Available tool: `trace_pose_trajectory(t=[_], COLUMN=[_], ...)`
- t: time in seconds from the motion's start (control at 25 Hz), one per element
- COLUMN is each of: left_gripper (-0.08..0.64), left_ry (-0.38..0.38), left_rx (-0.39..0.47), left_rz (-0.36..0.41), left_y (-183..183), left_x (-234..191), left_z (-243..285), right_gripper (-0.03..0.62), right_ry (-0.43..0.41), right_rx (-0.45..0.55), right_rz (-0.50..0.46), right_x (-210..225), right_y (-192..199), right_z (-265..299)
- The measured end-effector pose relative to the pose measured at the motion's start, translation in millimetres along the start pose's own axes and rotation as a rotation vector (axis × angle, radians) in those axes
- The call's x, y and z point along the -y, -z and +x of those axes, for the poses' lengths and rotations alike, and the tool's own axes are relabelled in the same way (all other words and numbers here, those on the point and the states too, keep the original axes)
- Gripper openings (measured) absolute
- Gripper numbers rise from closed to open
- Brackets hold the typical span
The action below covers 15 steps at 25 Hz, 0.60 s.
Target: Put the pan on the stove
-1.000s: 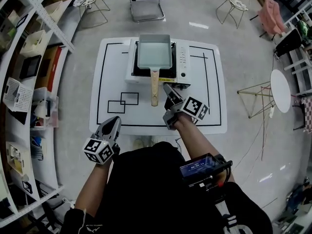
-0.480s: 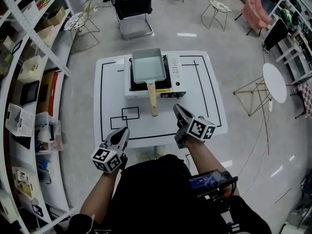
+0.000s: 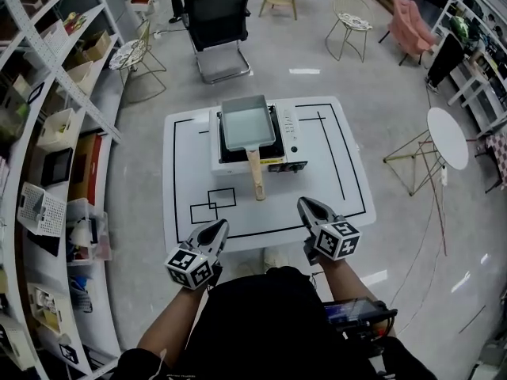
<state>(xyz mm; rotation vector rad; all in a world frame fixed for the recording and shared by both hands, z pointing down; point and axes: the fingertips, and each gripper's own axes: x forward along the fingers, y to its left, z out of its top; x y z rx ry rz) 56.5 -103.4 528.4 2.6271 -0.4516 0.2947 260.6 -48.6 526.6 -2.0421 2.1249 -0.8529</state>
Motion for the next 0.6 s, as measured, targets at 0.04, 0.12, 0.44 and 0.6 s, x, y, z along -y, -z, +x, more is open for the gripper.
trace_pose_trajectory(t=[0.04,0.12,0.44,0.6], left_gripper=[0.009,0.009,0.009,0.009], left_ry=[0.004,0.015,0.055,0.056], left_rx=[-0.006,-0.01,-0.022,-0.025], left_rz=[0.001,0.0,0.003,0.003], left_y=[1.1,2.8,9.6,9.8], left_x=[1.8,5.5,11.8,12.4], left_z=[0.8,2.6,14.6,19.9], right_gripper=[0.026,0.026,0.026,0.026], right_ry=[0.003,0.006,-0.008,-0.002], right_rx=[0.0,0.007,0.036,0.044], right_rz=[-0.01,-0.028,-0.087,-0.089], right_x=[-0.4,-2.2,-8.5,-4.2], right_y=[1.6,4.1,7.2,8.5], right_z=[-2.6,-7.6,-22.6,-26.8])
